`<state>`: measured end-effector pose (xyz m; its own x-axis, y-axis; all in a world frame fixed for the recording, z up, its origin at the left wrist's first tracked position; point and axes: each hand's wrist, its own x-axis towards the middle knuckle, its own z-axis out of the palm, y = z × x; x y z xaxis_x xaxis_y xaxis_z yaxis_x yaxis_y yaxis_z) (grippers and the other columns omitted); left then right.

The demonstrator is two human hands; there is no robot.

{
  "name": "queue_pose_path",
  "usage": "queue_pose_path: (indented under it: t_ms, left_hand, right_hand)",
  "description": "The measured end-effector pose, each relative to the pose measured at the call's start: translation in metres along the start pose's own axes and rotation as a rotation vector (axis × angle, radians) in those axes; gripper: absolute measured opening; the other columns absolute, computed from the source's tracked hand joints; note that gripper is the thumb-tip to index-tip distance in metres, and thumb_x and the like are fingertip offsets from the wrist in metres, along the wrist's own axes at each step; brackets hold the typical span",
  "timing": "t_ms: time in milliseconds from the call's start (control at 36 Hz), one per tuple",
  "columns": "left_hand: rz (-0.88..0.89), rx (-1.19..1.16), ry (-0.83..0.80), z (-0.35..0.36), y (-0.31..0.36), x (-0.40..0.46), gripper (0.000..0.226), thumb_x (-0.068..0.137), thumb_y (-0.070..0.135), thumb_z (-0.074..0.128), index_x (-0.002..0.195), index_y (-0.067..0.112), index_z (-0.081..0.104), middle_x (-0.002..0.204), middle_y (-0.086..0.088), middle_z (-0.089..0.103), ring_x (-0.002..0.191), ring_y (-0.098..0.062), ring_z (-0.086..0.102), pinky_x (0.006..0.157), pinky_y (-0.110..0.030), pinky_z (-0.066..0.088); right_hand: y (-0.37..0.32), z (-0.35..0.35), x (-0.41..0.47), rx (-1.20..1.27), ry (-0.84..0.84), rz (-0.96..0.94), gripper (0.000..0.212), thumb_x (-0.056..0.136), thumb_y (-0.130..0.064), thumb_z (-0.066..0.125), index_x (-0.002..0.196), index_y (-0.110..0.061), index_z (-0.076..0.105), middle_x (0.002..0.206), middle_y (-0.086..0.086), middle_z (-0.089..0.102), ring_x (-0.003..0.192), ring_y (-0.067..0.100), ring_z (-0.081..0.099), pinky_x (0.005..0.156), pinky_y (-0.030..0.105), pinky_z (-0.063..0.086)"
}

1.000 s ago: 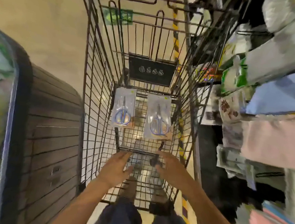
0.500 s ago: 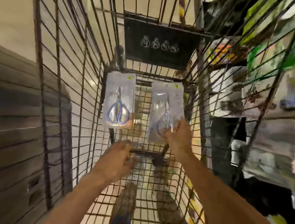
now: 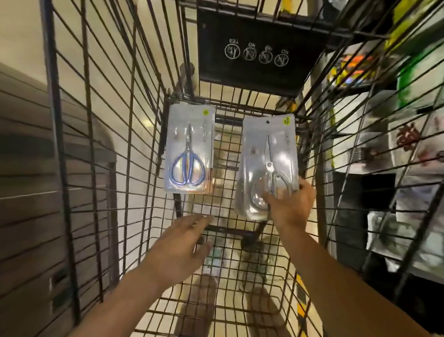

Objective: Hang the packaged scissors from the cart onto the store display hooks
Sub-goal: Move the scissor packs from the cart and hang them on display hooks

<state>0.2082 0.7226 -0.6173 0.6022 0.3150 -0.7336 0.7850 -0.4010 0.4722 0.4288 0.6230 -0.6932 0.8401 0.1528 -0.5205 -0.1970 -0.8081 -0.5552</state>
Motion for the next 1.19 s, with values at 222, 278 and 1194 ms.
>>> queue_pose_path:
  t_ms: [222, 278, 1194]
  left_hand:
    - [-0.052, -0.218, -0.004, 0.004, 0.001, 0.001, 0.064, 0.103, 0.045, 0.048, 0.158, 0.043, 0.018, 0.162, 0.010, 0.029, 0.151, -0.009, 0.021, 0.121, -0.027, 0.021]
    - [-0.100, -0.375, 0.041, 0.009, 0.000, 0.004, 0.066, 0.094, 0.061, 0.049, 0.154, 0.046, 0.027, 0.158, 0.010, 0.039, 0.146, -0.010, 0.034, 0.122, -0.037, 0.030]
    - [-0.239, -1.314, 0.420, -0.004, 0.005, -0.004, 0.062, 0.082, -0.011, 0.072, 0.132, 0.023, 0.058, 0.113, -0.007, 0.077, 0.102, -0.029, 0.075, 0.095, -0.058, 0.055]
  right_hand:
    - [0.002, -0.011, -0.023, 0.068, -0.144, 0.019, 0.042, 0.084, -0.015, 0.080, 0.122, -0.011, 0.062, 0.098, -0.002, 0.067, 0.100, 0.028, 0.069, 0.084, 0.041, 0.059]
    - [0.006, -0.016, -0.034, 0.095, -0.202, -0.008, 0.049, 0.088, -0.021, 0.077, 0.133, -0.014, 0.059, 0.114, 0.002, 0.070, 0.106, 0.024, 0.069, 0.089, 0.041, 0.059]
    - [-0.001, 0.016, 0.025, -0.077, -0.137, -0.140, 0.080, 0.073, -0.026, 0.084, 0.140, -0.020, 0.041, 0.135, 0.005, 0.047, 0.126, 0.026, 0.048, 0.102, 0.049, 0.050]
